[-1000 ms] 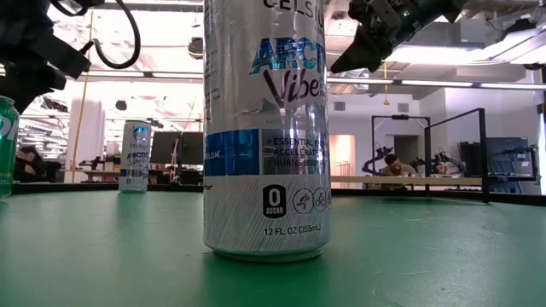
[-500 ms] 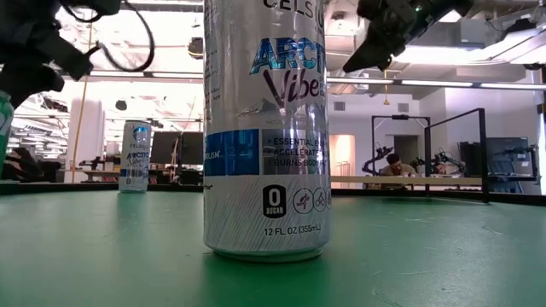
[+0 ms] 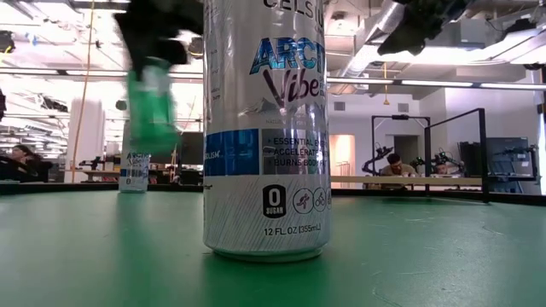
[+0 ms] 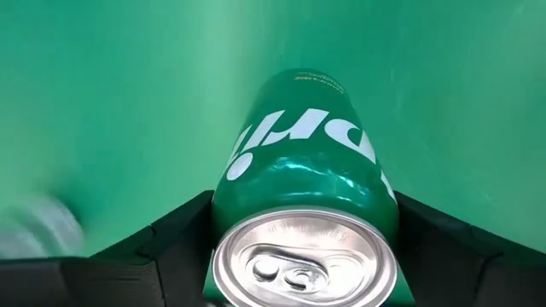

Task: Place canned beverage on shelf
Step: Put the top green soda can on the shelf

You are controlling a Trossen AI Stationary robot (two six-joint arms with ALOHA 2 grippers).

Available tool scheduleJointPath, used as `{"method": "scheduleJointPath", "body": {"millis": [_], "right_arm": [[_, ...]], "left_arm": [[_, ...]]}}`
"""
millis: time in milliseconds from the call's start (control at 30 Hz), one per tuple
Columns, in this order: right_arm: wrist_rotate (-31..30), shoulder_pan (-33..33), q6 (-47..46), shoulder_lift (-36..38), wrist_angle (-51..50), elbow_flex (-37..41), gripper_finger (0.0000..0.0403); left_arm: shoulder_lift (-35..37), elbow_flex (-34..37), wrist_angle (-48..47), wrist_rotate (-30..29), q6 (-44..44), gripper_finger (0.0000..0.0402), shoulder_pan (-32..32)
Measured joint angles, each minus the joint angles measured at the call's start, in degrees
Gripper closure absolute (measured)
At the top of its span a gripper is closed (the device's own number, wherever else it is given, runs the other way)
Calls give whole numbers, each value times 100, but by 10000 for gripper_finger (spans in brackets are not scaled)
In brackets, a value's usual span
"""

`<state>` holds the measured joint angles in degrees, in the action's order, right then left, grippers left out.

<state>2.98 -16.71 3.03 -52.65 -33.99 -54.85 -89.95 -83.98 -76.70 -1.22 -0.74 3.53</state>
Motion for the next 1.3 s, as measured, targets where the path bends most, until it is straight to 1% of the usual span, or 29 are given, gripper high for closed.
{"method": "scheduleJointPath", "body": {"millis": [100,200,333,467,533,667,933,1000,1100,1167,1233,1300], "right_arm": [[0,22,-30,120,-234,0,376],[0,17,-65,182,-458,0,376],[0,17,-66,180,-705,0,376],[0,33,-66,183,-735,39,376],[0,64,-80,183,-754,116,376],[0,50,-275,183,-766,248,376],[0,56,-501,221,-896,264,376],[0,55,-514,258,-892,264,376],[0,55,-516,272,-900,264,376],[0,46,-516,291,-883,264,376],[0,45,-514,291,-885,264,376],[0,44,-514,283,-886,264,376]], "left_arm": [[-844,-846,172,-208,-762,118,50],[-1597,-1633,350,-236,-1285,118,72],[-2491,-2565,365,-253,-1697,118,72],[-3065,-3160,262,-251,-1870,118,65],[-3264,-3306,228,-249,-1958,118,64],[-3568,-3382,165,-232,-2148,118,64],[-3637,-3397,125,-160,-2240,117,48],[-3641,-3393,127,-103,-2278,95,48],[-3687,-3368,163,-22,-2305,42,45],[-3712,-3354,245,-89,-2303,18,41],[-3699,-3394,340,-141,-2315,12,39],[-3696,-3558,160,-164,-2344,16,43]]}}
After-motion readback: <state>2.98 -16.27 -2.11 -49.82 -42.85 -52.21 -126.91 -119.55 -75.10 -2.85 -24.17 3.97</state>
